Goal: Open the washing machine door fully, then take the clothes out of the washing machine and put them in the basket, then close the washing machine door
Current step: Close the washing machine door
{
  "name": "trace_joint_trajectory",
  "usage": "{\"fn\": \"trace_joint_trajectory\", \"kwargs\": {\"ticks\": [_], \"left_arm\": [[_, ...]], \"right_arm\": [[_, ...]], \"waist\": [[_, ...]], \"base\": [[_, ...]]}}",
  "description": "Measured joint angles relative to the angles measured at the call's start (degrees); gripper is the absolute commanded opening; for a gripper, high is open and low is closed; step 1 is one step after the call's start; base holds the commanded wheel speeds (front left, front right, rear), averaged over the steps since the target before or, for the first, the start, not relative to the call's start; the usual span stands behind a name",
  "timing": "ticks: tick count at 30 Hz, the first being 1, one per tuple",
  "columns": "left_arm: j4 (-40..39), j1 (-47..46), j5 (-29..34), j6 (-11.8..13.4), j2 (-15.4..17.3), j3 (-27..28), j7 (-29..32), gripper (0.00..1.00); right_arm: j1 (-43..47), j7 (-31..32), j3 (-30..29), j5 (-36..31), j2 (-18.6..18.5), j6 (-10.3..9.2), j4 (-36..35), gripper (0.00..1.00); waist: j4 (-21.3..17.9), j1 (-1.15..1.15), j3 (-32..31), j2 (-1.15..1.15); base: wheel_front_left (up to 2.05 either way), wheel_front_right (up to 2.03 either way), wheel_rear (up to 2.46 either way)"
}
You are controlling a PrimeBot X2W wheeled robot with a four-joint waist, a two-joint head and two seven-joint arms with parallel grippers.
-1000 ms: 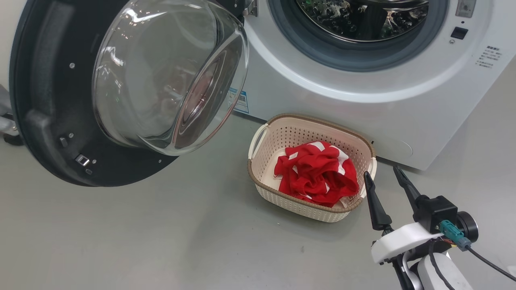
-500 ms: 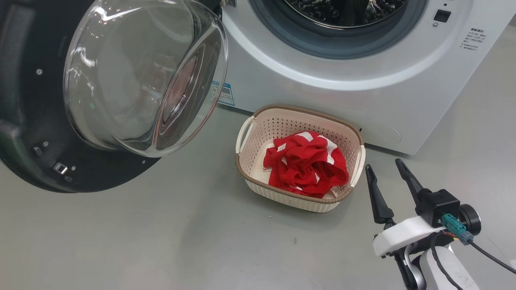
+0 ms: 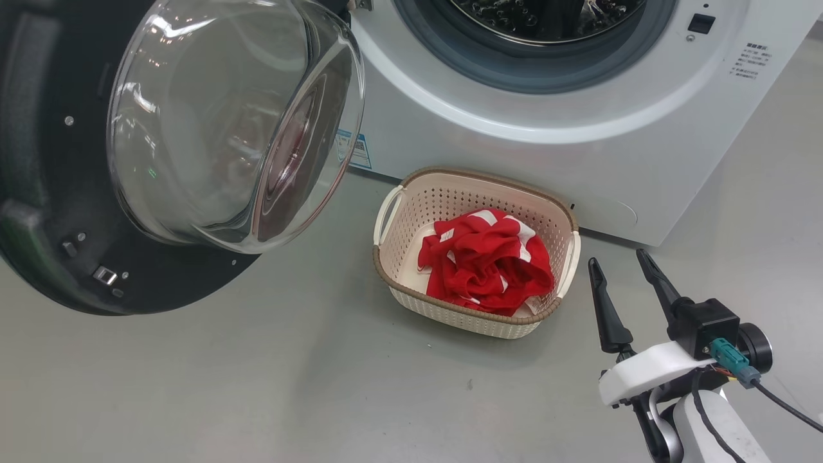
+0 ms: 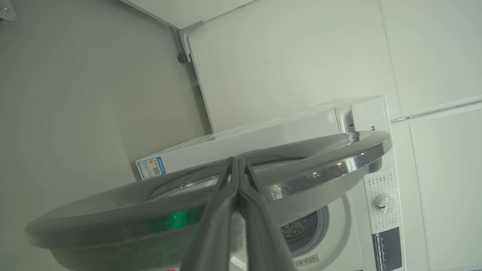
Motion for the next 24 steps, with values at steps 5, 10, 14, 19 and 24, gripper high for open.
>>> {"fn": "trace_joint_trajectory", "kwargs": {"ticks": [5,10,14,19,24], "left_arm": [[-0.1,0.0,-0.8,-0.8,0.4,-0.8,3.2,0.00],[-0.5,0.1,-2.0,-1.6,0.4,-1.7,6.1,0.00],[-1.4,0.2,-3.6,-1.9,0.3,-2.2,8.4,0.00],[-3.6,1.3,-4.1,-2.6,0.3,-3.4,11.5,0.00],[-5.6,2.7,-4.9,-2.7,-0.3,-4.4,14.3,0.00]], "right_arm": [[0.0,0.0,0.0,0.0,0.0,0.00,0.0,1.00],[0.0,0.0,0.0,0.0,0.0,0.00,0.0,1.00],[0.0,0.0,-0.1,0.0,0.0,0.00,0.0,1.00],[0.0,0.0,-0.2,0.0,0.0,0.00,-0.1,1.00],[0.0,0.0,-0.2,0.0,0.1,0.00,-0.1,1.00]], "waist": [[0.0,0.00,-0.1,0.00],[-0.1,0.00,-0.2,0.00],[-0.2,0.00,-0.4,0.00],[-0.5,0.00,-0.6,0.00],[-0.7,0.00,-0.7,0.00]], "base": [[0.00,0.00,0.00],[0.00,0.00,0.00],[0.00,0.00,0.00],[0.00,0.00,0.00],[0.00,0.00,0.00]]}}
